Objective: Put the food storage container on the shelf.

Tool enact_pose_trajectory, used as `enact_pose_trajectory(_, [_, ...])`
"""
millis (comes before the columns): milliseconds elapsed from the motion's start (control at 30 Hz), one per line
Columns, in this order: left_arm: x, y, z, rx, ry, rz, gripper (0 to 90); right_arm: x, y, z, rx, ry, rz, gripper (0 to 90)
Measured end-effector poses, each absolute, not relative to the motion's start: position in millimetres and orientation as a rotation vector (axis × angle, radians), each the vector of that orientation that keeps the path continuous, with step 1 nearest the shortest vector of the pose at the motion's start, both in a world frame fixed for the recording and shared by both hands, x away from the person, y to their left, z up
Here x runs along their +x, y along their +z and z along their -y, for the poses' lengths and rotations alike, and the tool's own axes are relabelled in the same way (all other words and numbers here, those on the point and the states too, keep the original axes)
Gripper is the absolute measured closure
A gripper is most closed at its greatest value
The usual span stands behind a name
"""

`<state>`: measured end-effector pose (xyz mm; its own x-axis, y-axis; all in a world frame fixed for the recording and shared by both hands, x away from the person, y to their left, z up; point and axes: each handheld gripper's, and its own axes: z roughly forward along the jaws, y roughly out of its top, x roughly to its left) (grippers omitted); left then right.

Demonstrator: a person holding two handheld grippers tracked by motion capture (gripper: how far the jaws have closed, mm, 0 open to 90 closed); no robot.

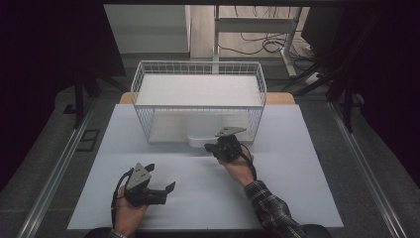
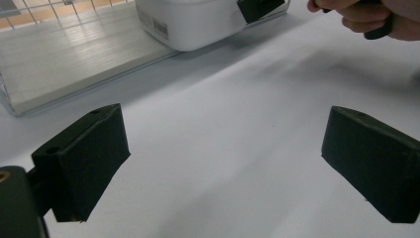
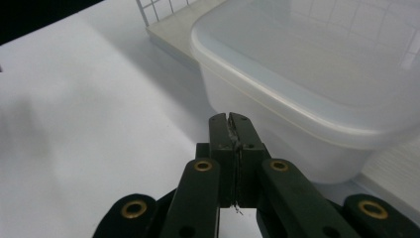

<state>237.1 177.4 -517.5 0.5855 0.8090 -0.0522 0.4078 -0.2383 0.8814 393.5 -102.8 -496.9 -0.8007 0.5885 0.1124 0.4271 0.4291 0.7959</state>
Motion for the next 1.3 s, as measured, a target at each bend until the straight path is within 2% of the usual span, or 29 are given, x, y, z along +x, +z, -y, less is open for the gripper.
enact_pose_trajectory(400, [237.8,-518.9,-176.4,1.869,0.529,-0.984,4.1,410.5,-500.9,88.6,0.879,1.258,-2.497,88.5])
enact_pose_trajectory(1300, [240.9,-520.8,-178.5,1.848,0.445,-0.987,5.3,447.4,-504.0,81.3,0.915,1.2,-2.448,88.3])
